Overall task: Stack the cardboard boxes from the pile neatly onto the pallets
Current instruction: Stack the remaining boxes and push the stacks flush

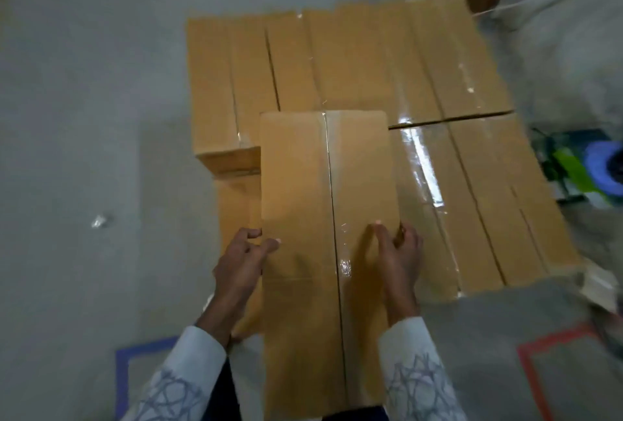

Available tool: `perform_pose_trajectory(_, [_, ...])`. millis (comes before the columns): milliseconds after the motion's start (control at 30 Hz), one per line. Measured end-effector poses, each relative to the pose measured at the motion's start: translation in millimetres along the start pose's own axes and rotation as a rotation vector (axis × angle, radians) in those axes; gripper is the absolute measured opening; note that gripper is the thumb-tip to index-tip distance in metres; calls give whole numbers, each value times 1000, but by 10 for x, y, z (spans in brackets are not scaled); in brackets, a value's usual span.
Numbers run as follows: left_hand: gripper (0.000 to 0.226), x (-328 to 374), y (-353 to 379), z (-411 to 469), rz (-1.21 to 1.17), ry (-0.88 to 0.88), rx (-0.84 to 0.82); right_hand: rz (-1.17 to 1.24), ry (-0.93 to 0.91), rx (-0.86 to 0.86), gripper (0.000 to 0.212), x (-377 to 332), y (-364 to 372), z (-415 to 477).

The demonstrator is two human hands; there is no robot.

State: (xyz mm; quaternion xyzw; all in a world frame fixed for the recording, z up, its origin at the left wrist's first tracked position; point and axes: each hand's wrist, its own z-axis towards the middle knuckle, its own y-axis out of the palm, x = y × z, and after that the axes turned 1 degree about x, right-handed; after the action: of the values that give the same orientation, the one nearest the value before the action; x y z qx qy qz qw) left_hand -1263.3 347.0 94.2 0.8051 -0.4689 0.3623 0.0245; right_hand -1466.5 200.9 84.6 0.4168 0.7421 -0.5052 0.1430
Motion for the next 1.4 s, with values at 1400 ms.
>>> perform_pose_trajectory(1400, [102,-2130,2412,713,-86,-13,65,342,674,-29,73,3081,8,518])
